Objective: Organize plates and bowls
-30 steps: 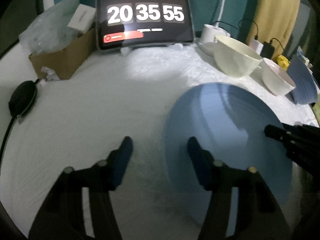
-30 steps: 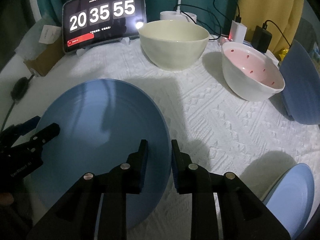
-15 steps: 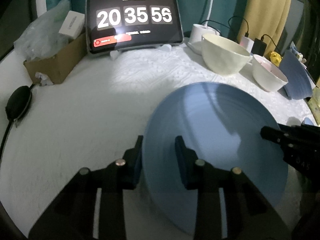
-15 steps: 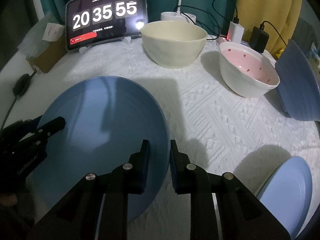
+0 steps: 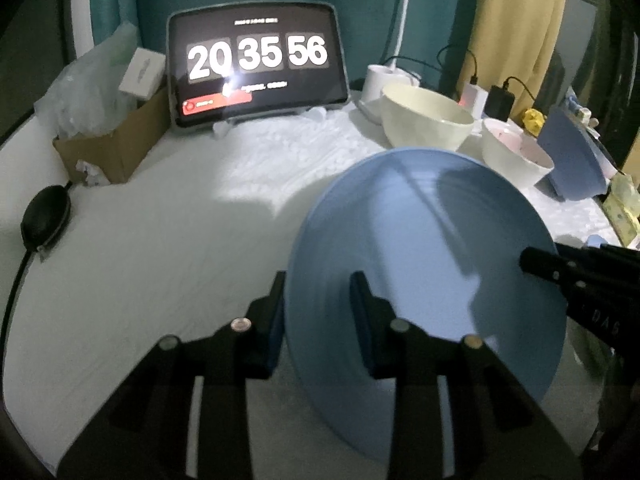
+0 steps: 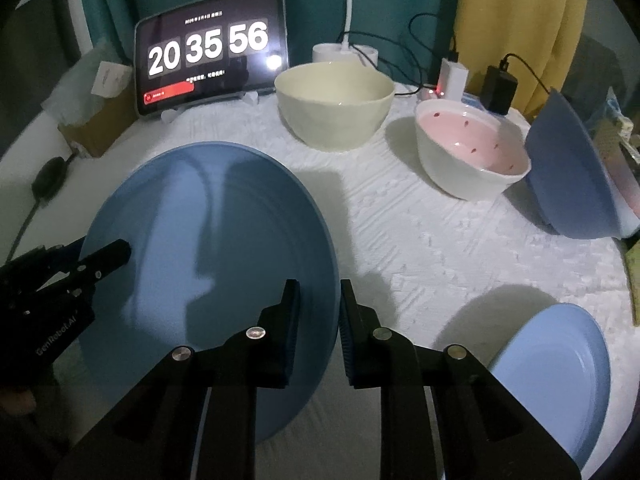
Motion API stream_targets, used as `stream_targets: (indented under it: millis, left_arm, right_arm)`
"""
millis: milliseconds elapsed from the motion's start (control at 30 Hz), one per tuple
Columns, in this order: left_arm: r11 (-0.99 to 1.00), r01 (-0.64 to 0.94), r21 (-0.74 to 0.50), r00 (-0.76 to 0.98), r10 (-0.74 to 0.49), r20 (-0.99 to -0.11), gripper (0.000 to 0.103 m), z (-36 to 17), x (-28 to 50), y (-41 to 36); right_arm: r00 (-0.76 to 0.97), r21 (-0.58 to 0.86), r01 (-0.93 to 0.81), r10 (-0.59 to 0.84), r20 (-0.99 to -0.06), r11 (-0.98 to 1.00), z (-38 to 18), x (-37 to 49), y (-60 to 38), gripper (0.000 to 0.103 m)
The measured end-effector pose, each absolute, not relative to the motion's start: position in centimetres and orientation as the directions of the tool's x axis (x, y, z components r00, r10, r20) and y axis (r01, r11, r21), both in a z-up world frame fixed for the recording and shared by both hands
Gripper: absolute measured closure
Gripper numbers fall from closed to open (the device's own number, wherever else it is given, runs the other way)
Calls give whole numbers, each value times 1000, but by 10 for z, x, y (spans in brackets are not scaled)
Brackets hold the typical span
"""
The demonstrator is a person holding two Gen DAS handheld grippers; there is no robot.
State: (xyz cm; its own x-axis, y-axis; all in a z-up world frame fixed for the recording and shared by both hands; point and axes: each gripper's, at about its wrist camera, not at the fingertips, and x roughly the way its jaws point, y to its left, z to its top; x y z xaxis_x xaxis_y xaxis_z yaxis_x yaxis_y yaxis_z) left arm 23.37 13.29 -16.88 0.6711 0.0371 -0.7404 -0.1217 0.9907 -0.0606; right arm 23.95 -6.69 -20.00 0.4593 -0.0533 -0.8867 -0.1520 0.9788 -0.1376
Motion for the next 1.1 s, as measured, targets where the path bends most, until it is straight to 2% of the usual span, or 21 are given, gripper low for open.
stream_targets:
  millis: [500, 1100]
  left_arm:
    - [996, -86, -28, 722, 43, -691, 71, -137, 210, 107]
    - [999, -48, 6, 736, 39, -676, 71, -120, 191, 72]
  right_arm:
    - [534, -132, -121, -47, -844, 984, -164, 213, -82, 82]
    - [578, -102, -82, -36, -815, 991, -140, 184, -108, 82]
